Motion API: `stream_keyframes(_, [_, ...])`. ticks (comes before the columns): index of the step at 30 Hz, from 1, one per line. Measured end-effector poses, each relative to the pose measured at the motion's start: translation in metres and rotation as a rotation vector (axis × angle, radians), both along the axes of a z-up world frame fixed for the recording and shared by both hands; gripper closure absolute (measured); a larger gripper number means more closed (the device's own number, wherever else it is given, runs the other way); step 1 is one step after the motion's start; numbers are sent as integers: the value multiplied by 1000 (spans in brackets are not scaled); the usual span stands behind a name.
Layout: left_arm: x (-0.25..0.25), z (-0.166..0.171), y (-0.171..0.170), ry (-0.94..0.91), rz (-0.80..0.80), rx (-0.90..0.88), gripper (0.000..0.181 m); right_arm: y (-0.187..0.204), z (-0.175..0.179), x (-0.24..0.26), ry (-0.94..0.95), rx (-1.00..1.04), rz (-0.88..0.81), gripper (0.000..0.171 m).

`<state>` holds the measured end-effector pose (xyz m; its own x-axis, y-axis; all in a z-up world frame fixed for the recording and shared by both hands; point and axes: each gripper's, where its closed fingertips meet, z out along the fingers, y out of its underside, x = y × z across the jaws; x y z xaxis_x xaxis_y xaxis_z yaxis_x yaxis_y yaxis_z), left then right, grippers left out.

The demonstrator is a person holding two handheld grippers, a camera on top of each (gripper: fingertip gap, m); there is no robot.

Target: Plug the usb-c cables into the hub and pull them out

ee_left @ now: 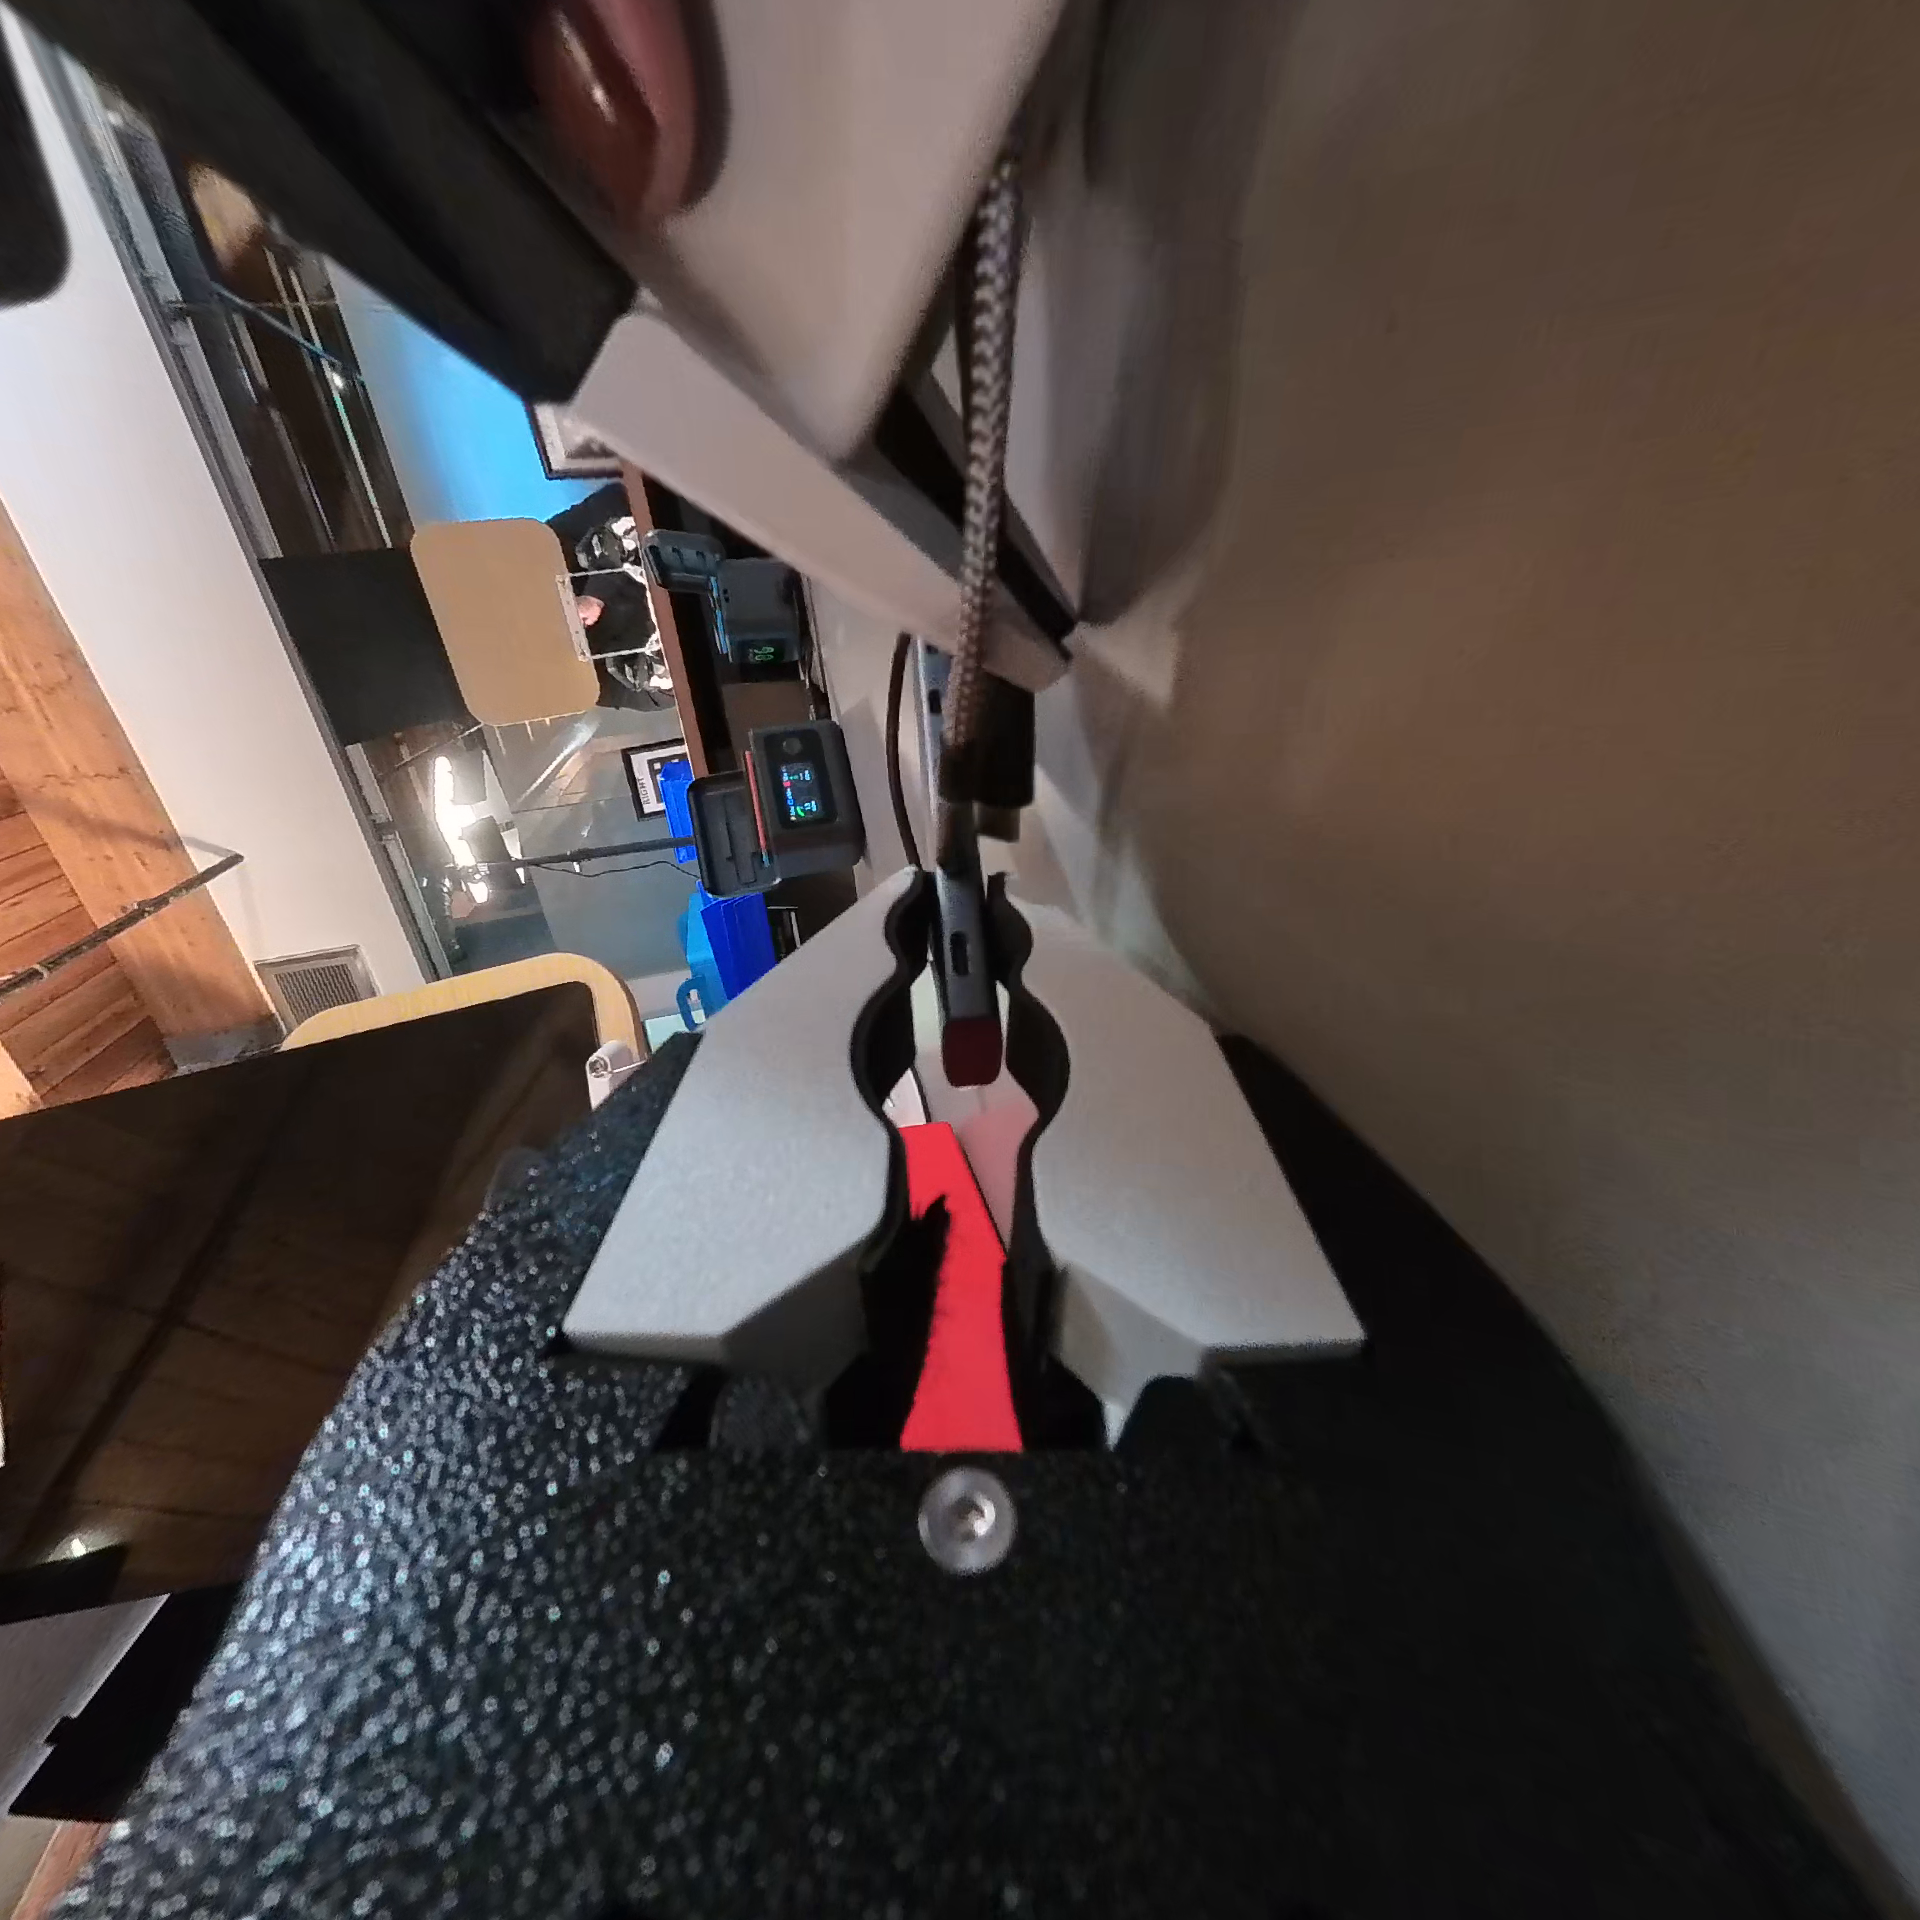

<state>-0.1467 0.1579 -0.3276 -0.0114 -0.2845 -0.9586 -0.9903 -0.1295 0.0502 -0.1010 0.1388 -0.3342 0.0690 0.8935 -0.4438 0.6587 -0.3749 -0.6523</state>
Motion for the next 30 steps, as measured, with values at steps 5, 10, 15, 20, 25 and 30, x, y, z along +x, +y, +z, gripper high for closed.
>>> stream_keyframes(5, [1,0,-1,-6,-4,-1,173,1,0,0,24,115,25,168])
stream_keyframes(10, [1,-2,-1,-46,8,-17,171,11,-3,1,-3,464,67,168])
stream_keyframes(15, [3,-4,-1,-96,12,-40,170,34,16,2,-50,1196,132,168])
stream_keyframes(20, [6,-3,-2,-75,-14,-30,171,30,29,-3,-86,1610,195,170])
stream_keyframes(25, [8,-1,-1,-147,-8,-49,170,36,22,5,-88,1526,155,169])
stream_keyframes(30, [14,-1,-5,-144,-55,-43,170,32,8,3,-46,1406,176,169])
